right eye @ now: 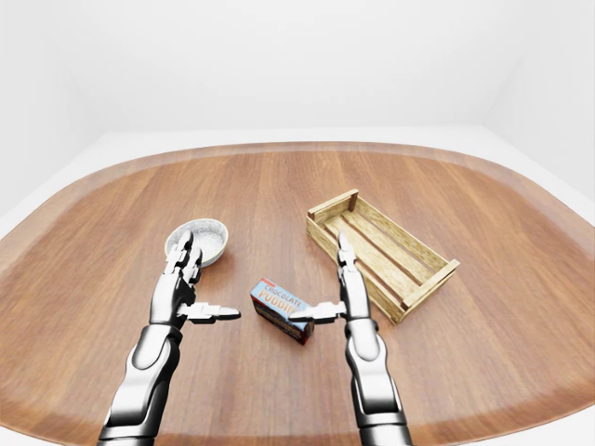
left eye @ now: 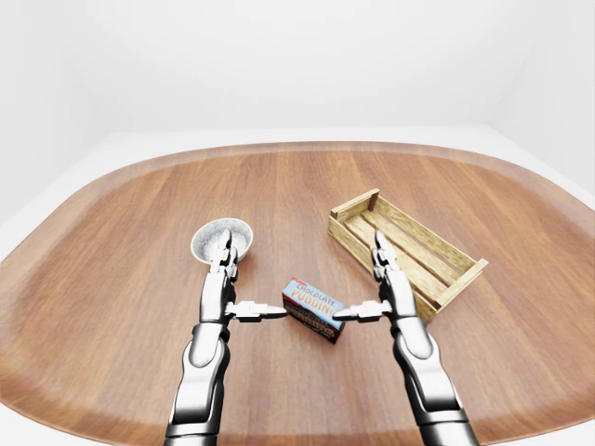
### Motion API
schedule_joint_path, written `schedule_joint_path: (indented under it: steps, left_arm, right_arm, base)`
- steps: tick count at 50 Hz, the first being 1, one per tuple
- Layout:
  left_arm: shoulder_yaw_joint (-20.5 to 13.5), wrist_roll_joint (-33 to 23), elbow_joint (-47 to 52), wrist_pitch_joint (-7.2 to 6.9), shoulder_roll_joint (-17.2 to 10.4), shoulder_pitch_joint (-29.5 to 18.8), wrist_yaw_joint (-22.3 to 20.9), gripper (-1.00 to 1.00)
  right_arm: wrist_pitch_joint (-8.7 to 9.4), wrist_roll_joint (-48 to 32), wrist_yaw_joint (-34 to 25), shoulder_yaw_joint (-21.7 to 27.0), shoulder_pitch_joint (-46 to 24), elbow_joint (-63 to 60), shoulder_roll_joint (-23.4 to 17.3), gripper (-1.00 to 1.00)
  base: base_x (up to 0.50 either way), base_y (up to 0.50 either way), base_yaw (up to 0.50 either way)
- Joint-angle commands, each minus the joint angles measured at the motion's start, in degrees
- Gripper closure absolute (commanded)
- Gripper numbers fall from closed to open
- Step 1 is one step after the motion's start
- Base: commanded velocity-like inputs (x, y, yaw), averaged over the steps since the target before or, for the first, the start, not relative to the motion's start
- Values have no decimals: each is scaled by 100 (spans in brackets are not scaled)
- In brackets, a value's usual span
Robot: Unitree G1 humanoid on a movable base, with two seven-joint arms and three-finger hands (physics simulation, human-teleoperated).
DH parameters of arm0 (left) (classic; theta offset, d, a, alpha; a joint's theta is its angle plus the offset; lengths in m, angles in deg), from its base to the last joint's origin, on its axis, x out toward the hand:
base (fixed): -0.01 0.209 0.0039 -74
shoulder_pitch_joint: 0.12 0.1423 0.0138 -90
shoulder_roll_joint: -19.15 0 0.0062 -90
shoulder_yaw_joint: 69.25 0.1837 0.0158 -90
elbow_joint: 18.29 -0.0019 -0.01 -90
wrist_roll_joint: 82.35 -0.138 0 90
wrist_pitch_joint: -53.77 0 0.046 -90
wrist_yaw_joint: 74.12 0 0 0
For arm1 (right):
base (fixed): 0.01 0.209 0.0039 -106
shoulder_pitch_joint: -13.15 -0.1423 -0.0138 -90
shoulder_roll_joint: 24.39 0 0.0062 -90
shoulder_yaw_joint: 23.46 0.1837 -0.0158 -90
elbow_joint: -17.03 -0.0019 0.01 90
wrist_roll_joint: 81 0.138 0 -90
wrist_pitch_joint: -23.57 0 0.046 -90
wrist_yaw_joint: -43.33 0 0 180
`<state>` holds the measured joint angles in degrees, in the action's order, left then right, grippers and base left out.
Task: Pick up the chocolate pudding and put it in the tray.
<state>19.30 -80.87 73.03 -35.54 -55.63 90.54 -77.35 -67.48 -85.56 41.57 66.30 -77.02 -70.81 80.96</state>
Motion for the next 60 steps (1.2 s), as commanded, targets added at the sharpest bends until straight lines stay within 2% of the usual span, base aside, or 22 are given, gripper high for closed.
schedule_joint_path:
  steps: [1,2,5,6,7,8,9,10,12,14,15,16,17,18,19,20,24,26,30,33,35,60]
  left_arm:
    - [8,-14,22,-1,2,12,-8,-100]
    - [9,-17,6,9,3,7,-7,-100]
    - [5,-16,-30,45,1,5,-13,-100]
    - [8,-19,-21,46,2,13,-11,-100]
    - [8,-19,-14,42,2,16,-11,-100]
    - [10,-20,4,26,3,19,-9,-100]
    - [13,-23,16,15,4,20,-6,-100]
    - [12,-24,11,13,4,16,-6,-100]
    - [11,-22,19,2,2,17,-9,-100]
    - [10,-20,26,3,2,24,-11,-100]
    - [8,-19,15,15,2,23,-13,-100]
    - [7,-19,10,14,0,20,-15,-100]
    - [7,-21,-1,26,1,20,-15,-100]
    - [7,-23,-15,41,1,20,-15,-100]
    - [7,-23,-15,44,2,22,-15,-100]
    - [8,-24,-9,41,3,25,-14,-100]
    - [10,-24,-15,48,3,25,-13,-100]
    - [7,-22,0,28,1,22,-14,-100]
    - [6,-22,-10,34,0,22,-18,-100]
    - [4,-22,-21,37,-1,12,-18,-100]
    - [4,-22,-20,35,0,12,-17,-100]
    - [4,-23,-20,37,0,12,-17,-100]
  right_arm:
    - [89,-234,33,-202,346,-235,55,-100]
    - [178,-237,15,-223,388,-365,60,-100]
    - [-88,-253,27,-258,418,-106,64,-100]
    - [300,-276,-7,-304,463,-513,83,-100]
    - [348,-289,-10,-335,492,-563,88,-100]
    - [48,-296,21,-352,515,-260,85,-100]
    - [44,-307,23,-374,551,-280,90,-100]
    - [251,-313,-3,-412,619,-538,99,-100]
    - [323,-333,1,-469,724,-688,101,-100]
    - [-64,-337,55,-480,720,-261,89,-100]
    - [184,-367,35,-519,759,-519,97,-100]
    - [37,-366,61,-527,758,-350,97,-100]
    - [-344,-355,100,-514,705,102,91,-100]
    - [-370,-357,102,-516,693,153,96,-100]
    - [-20,-375,67,-550,734,-219,113,-100]
    - [40,-382,63,-572,743,-275,117,-100]
    - [-14,-398,90,-606,700,-141,121,-100]
    - [-394,-391,159,-566,569,567,114,-100]
    - [-166,-414,111,-581,574,228,138,-100]
    - [-211,-427,122,-589,520,374,147,-100]
    - [-394,-421,179,-548,395,970,143,-100]
    - [-394,-538,149,-584,150,1418,224,-100]
  base:
    - [0,0,0]
    - [0,0,0]
    - [0,0,0]
    - [0,0,0]
    - [0,0,0]
    - [0,0,0]
    - [0,0,0]
    - [0,0,0]
    - [0,0,0]
    - [0,0,0]
    - [0,0,0]
    - [0,0,0]
    - [0,0,0]
    - [0,0,0]
    - [0,0,0]
    - [0,0,0]
    - [0,0,0]
    - [0,0,0]
    - [0,0,0]
    - [0,0,0]
    - [0,0,0]
    - [0,0,0]
